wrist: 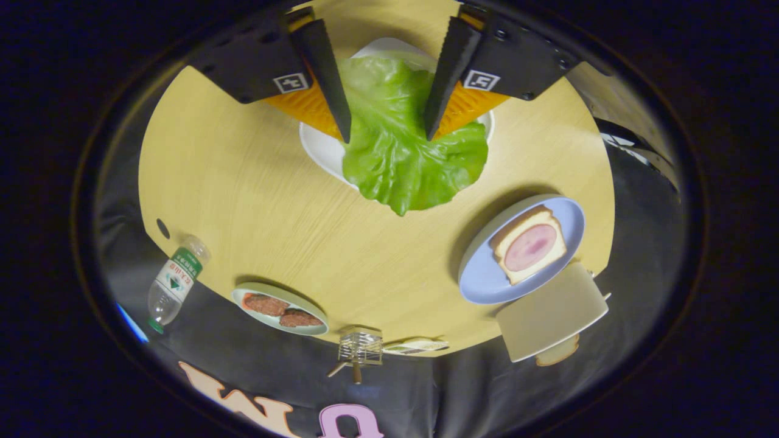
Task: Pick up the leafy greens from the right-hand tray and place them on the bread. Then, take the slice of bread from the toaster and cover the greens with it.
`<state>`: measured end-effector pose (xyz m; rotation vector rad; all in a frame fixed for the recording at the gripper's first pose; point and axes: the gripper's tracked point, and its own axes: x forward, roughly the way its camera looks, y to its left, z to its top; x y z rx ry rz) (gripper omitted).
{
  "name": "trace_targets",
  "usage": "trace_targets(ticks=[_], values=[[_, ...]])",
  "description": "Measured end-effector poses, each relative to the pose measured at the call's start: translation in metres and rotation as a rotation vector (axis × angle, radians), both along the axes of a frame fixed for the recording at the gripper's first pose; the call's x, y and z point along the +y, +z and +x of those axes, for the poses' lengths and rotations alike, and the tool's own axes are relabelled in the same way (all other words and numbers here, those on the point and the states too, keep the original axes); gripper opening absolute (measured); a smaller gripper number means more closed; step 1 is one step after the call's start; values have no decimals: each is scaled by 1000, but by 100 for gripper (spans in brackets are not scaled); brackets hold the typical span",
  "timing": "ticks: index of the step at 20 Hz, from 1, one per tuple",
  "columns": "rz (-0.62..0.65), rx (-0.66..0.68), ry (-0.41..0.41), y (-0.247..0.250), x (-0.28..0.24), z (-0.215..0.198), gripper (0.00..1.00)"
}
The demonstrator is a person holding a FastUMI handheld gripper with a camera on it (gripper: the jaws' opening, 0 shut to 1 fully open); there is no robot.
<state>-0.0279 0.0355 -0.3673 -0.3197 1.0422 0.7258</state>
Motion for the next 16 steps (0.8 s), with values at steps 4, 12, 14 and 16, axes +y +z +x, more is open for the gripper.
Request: trace_targets(ticks=[4, 12, 14, 16], values=[[-20, 22, 5, 1, 1, -6, 51], [-35, -41, 30, 6, 6, -5, 10], [-43, -43, 24, 3, 7, -5, 4], [-59, -40, 20, 5, 5, -6, 4]])
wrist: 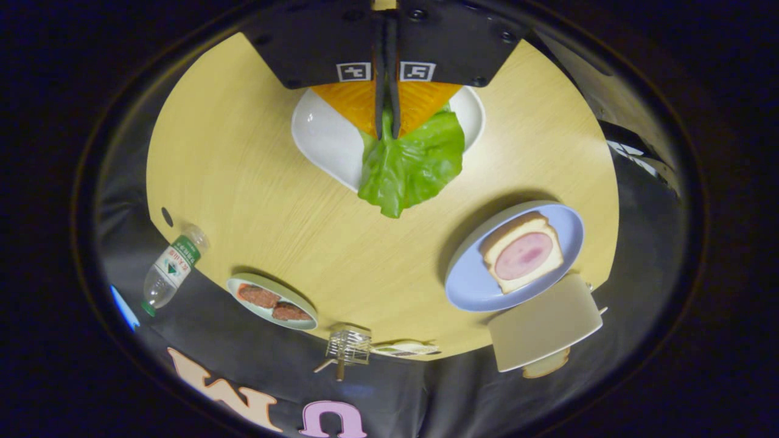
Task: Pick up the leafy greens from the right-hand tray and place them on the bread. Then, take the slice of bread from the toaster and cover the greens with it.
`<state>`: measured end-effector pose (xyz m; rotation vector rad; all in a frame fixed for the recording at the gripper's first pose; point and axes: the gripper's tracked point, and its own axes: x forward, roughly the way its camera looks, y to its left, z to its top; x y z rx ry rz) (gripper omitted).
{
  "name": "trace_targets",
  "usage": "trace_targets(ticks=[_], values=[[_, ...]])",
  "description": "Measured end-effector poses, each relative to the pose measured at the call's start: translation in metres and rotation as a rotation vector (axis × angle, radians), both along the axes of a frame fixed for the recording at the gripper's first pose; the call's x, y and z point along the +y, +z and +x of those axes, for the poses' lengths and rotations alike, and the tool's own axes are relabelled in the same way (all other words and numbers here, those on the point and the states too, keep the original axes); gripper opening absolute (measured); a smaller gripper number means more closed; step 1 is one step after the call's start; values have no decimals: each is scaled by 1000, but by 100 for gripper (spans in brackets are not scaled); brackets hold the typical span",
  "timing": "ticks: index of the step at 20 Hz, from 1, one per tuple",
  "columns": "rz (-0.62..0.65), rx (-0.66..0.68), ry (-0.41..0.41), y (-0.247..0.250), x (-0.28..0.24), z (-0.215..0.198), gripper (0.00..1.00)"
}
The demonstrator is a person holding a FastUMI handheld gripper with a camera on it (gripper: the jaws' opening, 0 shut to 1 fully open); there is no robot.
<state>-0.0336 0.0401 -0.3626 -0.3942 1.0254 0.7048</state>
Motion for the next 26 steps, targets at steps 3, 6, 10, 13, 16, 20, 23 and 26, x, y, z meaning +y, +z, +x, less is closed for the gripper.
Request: trace_targets(ticks=[3, 6, 10, 13, 16, 20, 23, 26], values=[[17, -27, -10, 17, 3, 0, 4], [23, -44, -15, 32, 5, -3, 4], [38, -62, -26, 50, 11, -6, 4], [41, -74, -30, 60, 16, -7, 3], [47, -87, -22, 71, 26, -8, 3], [69, -97, 5, 87, 48, -11, 4], [79, -110, 34, 97, 66, -10, 4], [87, -117, 69, 105, 85, -8, 4]])
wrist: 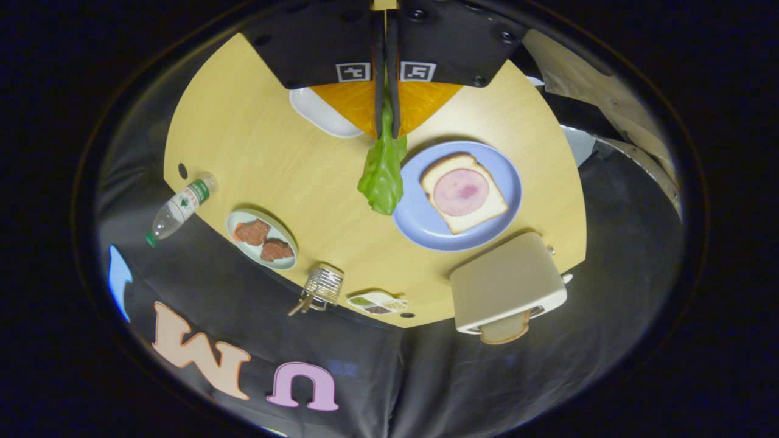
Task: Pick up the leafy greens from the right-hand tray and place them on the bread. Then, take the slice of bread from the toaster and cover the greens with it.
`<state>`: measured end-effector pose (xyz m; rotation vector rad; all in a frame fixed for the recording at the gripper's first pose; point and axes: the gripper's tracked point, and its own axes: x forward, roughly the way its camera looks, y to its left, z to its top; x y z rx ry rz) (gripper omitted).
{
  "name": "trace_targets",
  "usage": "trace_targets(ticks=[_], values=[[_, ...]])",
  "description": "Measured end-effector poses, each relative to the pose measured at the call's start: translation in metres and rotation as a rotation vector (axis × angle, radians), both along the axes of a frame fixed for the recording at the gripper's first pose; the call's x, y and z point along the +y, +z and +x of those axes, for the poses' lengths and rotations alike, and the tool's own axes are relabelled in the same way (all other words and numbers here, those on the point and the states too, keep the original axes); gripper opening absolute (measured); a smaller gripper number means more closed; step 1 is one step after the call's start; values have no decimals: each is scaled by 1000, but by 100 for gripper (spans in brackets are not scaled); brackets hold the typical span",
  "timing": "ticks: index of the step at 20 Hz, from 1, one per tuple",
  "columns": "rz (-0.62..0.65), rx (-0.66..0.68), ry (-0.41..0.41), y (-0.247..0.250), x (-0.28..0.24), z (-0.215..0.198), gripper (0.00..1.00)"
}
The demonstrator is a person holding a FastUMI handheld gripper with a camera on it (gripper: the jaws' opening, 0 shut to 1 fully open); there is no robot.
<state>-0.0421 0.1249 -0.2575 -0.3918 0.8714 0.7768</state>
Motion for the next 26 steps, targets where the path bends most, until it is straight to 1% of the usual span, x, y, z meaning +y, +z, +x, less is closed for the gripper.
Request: trace_targets(ticks=[11, 26], values=[[35, -12, 112, 12, 70, 0, 4], [51, 55, 274, -6, 153, -33, 4]])
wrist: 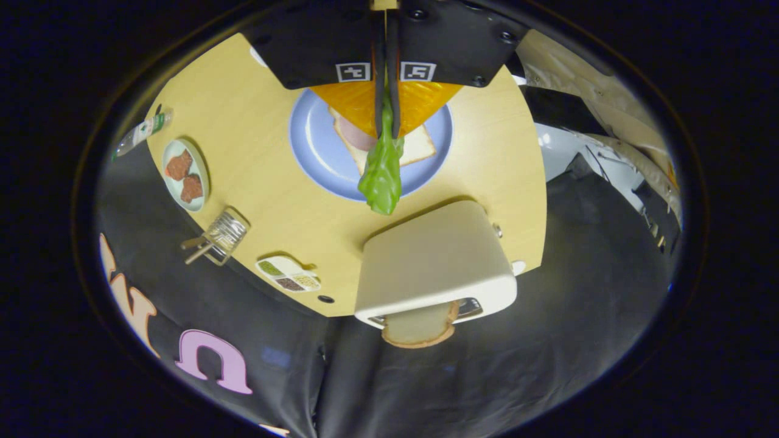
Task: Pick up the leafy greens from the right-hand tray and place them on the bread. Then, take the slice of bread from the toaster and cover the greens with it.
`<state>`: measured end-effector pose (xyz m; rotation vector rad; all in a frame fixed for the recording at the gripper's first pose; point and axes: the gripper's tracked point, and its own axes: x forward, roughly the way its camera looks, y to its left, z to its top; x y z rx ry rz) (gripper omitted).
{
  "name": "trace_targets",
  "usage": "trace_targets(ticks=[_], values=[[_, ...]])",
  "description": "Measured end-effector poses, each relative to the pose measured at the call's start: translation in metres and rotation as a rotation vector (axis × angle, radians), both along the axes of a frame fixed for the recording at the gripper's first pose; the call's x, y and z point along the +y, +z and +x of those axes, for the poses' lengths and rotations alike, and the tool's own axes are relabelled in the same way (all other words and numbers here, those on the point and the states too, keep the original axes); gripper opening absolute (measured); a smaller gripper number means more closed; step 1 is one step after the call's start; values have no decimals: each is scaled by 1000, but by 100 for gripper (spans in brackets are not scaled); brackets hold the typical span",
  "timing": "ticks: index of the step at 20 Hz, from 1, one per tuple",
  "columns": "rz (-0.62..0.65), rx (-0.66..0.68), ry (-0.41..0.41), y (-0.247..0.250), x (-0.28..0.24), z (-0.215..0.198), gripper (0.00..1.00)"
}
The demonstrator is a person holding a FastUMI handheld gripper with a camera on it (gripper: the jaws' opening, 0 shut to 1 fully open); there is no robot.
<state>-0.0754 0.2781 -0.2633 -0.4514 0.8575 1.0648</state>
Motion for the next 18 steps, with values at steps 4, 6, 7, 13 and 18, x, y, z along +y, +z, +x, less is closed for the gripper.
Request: trace_targets(ticks=[4, 6, 7, 13, 18], values=[[0, 12, 21, -8, 13, -2, 4], [-17, 27, 26, -17, 14, -3, 6], [-33, 19, 26, -22, 13, 1, 8], [-87, -13, -12, -39, 2, 21, 30], [-96, -22, -18, -44, 1, 24, 59]])
